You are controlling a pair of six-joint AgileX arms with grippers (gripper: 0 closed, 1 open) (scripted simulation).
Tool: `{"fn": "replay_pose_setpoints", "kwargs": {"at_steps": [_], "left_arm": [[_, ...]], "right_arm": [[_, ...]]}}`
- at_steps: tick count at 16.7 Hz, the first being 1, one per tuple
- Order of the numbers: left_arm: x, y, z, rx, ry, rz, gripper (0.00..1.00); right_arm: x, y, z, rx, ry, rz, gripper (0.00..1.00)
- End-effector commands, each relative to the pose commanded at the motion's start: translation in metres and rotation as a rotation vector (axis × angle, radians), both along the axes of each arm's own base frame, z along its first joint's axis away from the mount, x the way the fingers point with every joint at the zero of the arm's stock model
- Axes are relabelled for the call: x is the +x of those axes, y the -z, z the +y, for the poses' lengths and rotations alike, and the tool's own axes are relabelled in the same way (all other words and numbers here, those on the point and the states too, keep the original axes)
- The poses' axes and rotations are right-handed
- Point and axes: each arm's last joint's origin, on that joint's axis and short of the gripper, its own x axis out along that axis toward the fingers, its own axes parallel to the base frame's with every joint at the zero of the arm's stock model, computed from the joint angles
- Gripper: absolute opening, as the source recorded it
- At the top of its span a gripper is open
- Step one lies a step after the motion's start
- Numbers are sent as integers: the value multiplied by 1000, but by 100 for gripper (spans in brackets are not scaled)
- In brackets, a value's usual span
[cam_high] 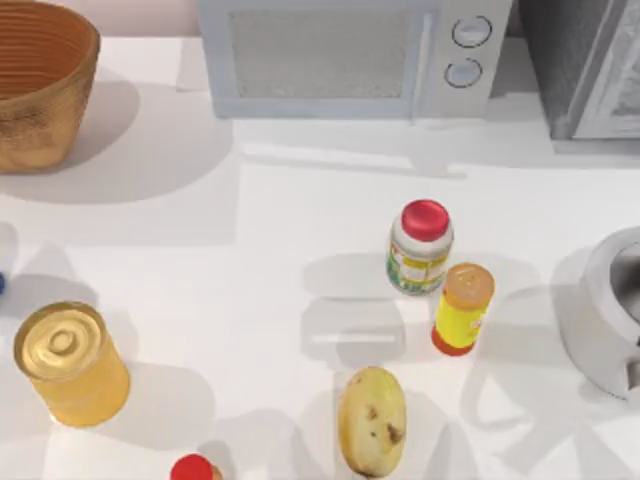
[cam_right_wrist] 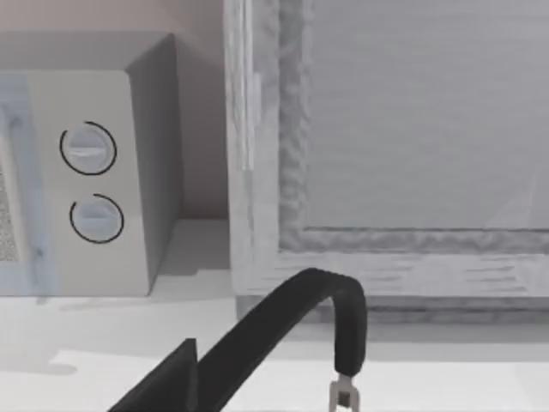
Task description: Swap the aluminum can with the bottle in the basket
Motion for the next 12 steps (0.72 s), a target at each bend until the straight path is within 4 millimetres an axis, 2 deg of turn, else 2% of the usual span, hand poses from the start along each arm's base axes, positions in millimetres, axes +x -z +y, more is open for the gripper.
{"fn": "replay_pose_setpoints", "kwargs": {"at_steps": [3,6,8,12], "left_arm": [[-13,45,-2,-1,22,-76,0],[-16,71,-4,0,40,-118,0],[-16,77,-4,1,45,-128,0],[-16,77,-4,1,45,-128,0]], "right_arm": [[0,0,0,0,0,0,100],[0,0,0,0,0,0,100],[0,0,0,0,0,0,100],[0,0,0,0,0,0,100]]}}
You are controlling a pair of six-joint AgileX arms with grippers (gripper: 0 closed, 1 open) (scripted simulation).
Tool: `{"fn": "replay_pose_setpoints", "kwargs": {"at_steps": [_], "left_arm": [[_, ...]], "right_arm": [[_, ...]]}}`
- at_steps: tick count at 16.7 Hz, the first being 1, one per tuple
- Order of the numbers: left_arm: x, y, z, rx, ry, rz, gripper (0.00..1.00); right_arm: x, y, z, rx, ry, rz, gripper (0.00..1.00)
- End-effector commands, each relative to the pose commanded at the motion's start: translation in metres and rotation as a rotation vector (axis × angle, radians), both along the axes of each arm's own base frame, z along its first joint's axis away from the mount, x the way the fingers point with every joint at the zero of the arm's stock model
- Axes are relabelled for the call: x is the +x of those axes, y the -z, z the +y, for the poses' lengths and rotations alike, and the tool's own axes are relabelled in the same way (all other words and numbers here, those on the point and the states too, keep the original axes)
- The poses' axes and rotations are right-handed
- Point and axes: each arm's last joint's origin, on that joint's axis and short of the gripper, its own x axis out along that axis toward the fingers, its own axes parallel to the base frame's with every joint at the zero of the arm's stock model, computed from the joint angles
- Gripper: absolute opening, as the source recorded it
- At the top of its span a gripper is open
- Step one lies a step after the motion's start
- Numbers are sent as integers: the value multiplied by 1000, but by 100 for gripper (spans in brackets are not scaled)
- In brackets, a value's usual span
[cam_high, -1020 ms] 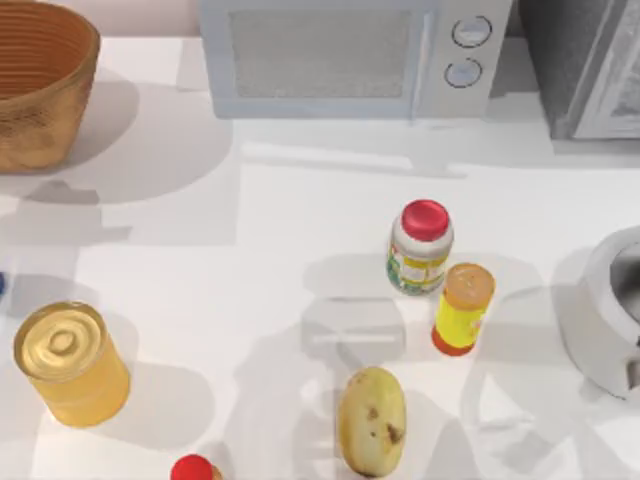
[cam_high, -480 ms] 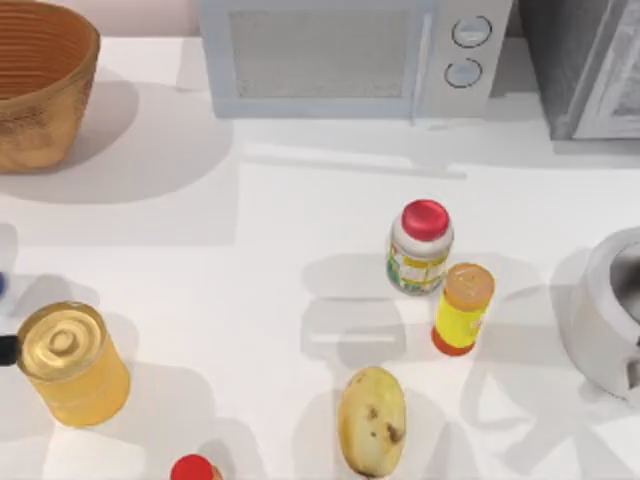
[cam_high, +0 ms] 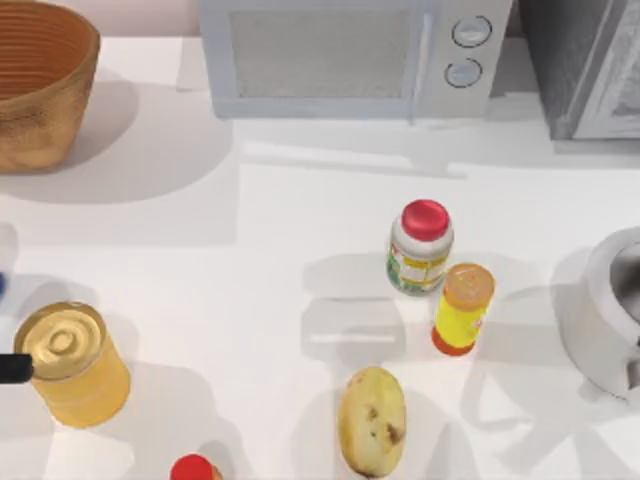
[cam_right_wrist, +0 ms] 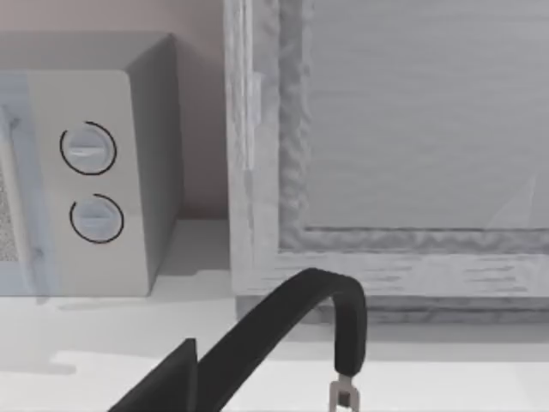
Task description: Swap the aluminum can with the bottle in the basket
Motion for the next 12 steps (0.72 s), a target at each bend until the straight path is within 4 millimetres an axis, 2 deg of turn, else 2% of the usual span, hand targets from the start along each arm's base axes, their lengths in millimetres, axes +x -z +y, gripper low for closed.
{"fn": "replay_pose_setpoints", "kwargs": {"at_steps": [3,6,9,12], "left_arm": [[1,-1,0,2,-1,6,0],[4,-15,-1,0,39,-2,0],[15,-44,-6,-1,136,-22,0],[38,-78,-14,1,284,-51,0]], "right_arm": [[0,0,0,0,0,0,100],[0,0,0,0,0,0,100],[0,0,0,0,0,0,100],[0,0,0,0,0,0,100]]}}
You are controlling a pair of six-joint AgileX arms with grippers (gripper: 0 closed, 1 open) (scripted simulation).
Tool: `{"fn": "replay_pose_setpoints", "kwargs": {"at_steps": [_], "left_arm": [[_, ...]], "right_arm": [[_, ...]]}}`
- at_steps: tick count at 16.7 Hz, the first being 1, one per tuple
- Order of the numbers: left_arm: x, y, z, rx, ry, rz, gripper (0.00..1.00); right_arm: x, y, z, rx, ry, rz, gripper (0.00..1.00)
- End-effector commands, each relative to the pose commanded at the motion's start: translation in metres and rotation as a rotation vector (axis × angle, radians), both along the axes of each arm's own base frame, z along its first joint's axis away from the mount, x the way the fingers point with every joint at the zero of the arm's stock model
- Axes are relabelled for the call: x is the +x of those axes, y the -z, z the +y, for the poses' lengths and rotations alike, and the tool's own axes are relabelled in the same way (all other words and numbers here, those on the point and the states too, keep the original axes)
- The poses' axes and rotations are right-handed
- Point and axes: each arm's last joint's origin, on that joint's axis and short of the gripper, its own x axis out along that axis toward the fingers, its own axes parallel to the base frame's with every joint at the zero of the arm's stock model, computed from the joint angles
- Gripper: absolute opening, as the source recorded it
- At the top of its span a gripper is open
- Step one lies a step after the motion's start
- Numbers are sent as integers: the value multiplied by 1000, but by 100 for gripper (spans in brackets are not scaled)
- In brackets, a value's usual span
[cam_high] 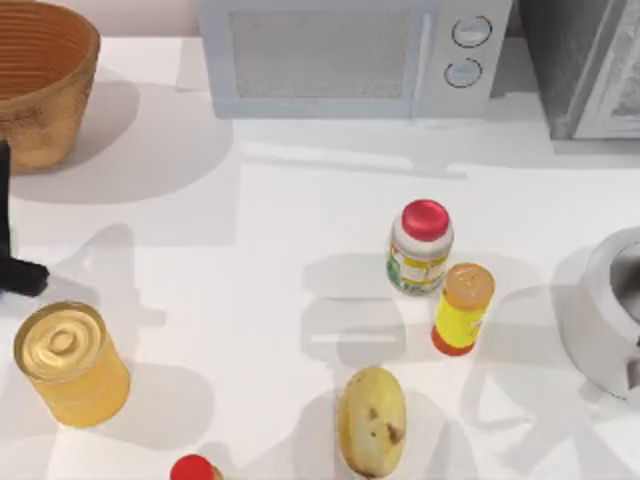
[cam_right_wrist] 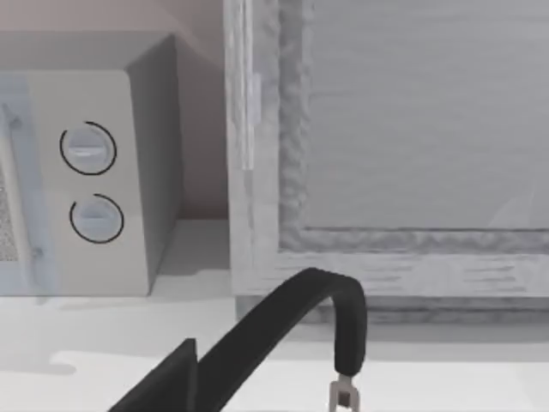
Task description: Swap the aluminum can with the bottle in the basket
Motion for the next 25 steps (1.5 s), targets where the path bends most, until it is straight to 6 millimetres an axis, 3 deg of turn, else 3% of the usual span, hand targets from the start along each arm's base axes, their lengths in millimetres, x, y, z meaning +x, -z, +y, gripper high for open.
{"fn": "replay_pose_setpoints", "kwargs": {"at_steps": [5,9,12,16,21,23,25], "left_arm": [[75,-44,-28,13,325,-59,0],[153,-37,-65,33,608,-98,0],[205,-1,-96,48,809,-111,0],[248,76,-131,63,1041,-101,0],[253,176,-151,58,1239,-35,0],[244,205,-151,47,1281,7,0],[236,219,-151,38,1305,37,0]], "right_arm": [[0,0,0,0,0,0,100],[0,0,0,0,0,0,100],[0,0,0,0,0,0,100],[0,0,0,0,0,0,100],[0,0,0,0,0,0,100],[0,0,0,0,0,0,100],[0,0,0,0,0,0,100]]}}
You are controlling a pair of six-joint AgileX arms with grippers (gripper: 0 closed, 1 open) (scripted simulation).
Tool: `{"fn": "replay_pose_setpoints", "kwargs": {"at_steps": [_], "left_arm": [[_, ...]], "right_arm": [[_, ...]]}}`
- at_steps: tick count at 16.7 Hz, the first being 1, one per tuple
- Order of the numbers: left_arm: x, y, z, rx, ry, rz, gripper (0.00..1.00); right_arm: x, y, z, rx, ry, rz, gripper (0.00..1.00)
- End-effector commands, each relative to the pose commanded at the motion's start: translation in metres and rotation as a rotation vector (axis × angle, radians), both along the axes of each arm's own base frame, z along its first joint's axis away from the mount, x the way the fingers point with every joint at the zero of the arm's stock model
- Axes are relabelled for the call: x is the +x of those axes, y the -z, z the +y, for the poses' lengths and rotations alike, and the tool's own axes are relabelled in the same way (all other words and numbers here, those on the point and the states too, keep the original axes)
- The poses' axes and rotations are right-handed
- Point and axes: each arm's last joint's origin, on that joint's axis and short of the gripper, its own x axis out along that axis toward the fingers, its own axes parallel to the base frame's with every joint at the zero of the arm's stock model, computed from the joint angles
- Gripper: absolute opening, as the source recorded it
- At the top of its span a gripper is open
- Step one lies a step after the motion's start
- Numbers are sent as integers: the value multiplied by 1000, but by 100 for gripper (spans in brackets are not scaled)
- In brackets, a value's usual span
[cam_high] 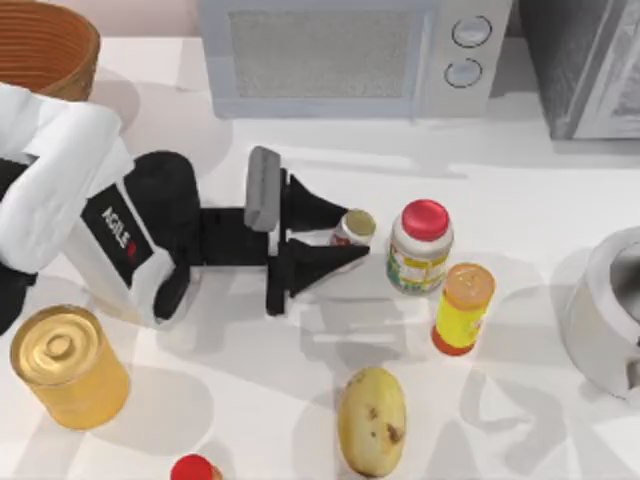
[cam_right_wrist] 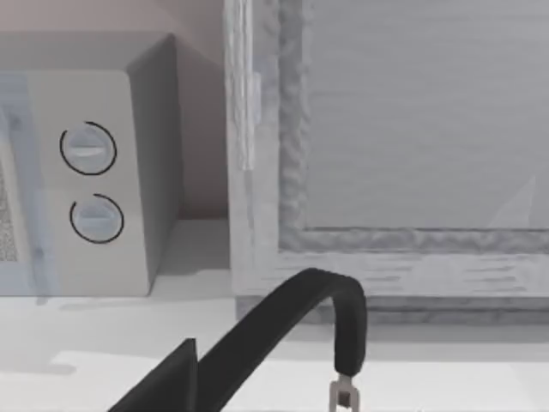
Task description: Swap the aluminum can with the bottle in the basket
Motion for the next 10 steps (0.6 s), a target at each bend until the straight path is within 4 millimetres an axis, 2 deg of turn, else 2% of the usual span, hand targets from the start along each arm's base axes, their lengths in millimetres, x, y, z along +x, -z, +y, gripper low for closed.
{"fn": "replay_pose_setpoints", "kwargs": {"at_steps": [5,10], "left_arm": [[-1,1,0,1,1,2,0],[-1,1,0,1,1,2,38]], "right_arm": [[0,0,0,0,0,0,100],[0,0,0,0,0,0,100]]}}
